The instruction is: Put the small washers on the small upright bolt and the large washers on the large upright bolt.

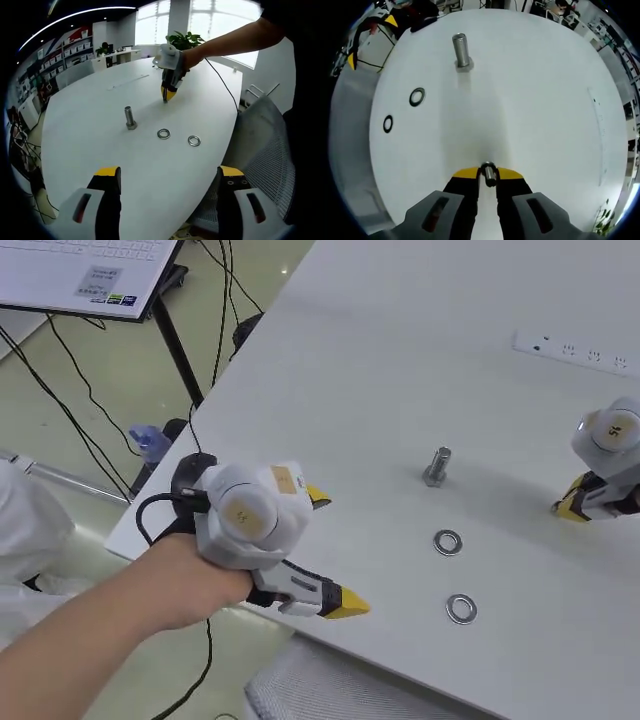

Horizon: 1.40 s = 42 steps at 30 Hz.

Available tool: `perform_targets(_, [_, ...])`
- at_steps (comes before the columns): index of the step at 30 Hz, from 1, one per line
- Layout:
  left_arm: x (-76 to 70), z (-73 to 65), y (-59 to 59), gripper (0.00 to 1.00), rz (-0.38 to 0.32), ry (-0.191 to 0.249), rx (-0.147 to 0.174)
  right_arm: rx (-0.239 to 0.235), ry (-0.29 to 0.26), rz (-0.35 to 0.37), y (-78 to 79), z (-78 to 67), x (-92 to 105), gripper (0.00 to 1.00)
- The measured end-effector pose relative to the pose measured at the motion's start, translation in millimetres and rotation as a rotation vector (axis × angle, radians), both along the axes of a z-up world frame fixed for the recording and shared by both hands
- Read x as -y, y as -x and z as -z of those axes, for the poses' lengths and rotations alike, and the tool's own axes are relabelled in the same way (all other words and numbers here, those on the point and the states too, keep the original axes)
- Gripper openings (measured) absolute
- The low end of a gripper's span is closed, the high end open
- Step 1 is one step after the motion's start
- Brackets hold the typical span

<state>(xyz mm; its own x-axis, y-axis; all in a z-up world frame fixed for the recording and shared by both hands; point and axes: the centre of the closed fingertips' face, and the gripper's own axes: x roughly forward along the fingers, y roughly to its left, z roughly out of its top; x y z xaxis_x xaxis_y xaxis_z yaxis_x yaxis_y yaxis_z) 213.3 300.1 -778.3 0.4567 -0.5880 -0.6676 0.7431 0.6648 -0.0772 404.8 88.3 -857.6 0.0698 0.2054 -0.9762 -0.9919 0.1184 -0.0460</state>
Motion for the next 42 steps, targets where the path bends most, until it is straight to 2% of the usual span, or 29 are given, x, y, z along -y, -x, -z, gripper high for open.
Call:
perform_targets(8, [-0.4,1.1,2.1,0.77,0.001,-0.003,-0.004,-0.004,0.002,0.0,-0.8,0.0,-0.4,0.14])
perform_targets(12, [0.0,1.5,2.3,0.77,0.003,-0.002,-0.006,-0.004,-0.001,-0.009,-0.9,0.6,-0.4,0.19])
perform_targets(22, [-0.8,1.3,3.0,0.76,0.01,-0.007,-0.006,-0.01,-0.004,-0.01,-3.4,0.5,1.3,0.2])
perform_targets(29, [-2.7,-2.0,3.8,0.76,0.005,-0.014,-0.003,0.001,-0.015,-0.016,-5.1,-7.5,-2.2,0.21])
perform_targets(35, [-2.6,-3.9,6.0,0.77,-0.003,-0.01,-0.003,0.019,-0.027,-0.021,-7.1,-22.3,-4.8,0.22])
perform_targets(42, [-0.1,-6.7,5.1,0.76,0.002,-0.012,0.002,0.03,-0.029,-0.025,-0.8,-35.5,-1.7,0.22])
